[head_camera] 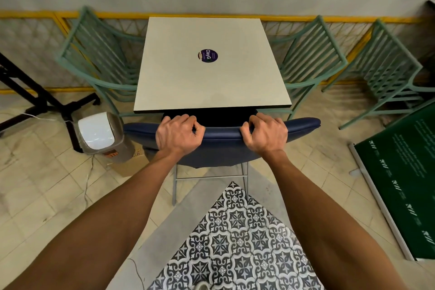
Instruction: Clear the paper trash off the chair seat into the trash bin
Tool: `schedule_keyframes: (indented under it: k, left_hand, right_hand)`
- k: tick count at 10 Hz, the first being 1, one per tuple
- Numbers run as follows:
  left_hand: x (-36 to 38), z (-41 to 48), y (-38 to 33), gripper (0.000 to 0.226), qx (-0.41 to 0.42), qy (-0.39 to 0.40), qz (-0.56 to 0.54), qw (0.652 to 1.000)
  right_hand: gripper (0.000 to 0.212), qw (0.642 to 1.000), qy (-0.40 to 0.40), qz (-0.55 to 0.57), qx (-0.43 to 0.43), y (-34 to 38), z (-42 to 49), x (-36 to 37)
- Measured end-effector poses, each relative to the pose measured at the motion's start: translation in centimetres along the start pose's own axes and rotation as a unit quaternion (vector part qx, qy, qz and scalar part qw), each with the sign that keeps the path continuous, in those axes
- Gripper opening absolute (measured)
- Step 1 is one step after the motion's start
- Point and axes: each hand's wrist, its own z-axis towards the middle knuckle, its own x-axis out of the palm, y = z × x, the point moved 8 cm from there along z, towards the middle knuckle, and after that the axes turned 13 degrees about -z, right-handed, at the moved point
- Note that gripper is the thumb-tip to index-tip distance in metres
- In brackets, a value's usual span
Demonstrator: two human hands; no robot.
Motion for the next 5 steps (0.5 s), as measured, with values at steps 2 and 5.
schedule_keyframes:
  k: [2, 5]
  left_hand:
    - [-0.3, -0.7, -0.2, 0.029, -0.021, 0.062, 0.014, 0.998]
    - [0.6, 0.6, 0.6, 0.067, -0.131, 0.269, -0.056, 0.953]
  right_hand:
    - [0.038, 0.999, 0.038, -0.018, -0.009, 0.5, -0.7, -0.8]
    - [0.068, 0.967, 0.228, -0.027, -0.110, 2.2, 2.4, -0.3]
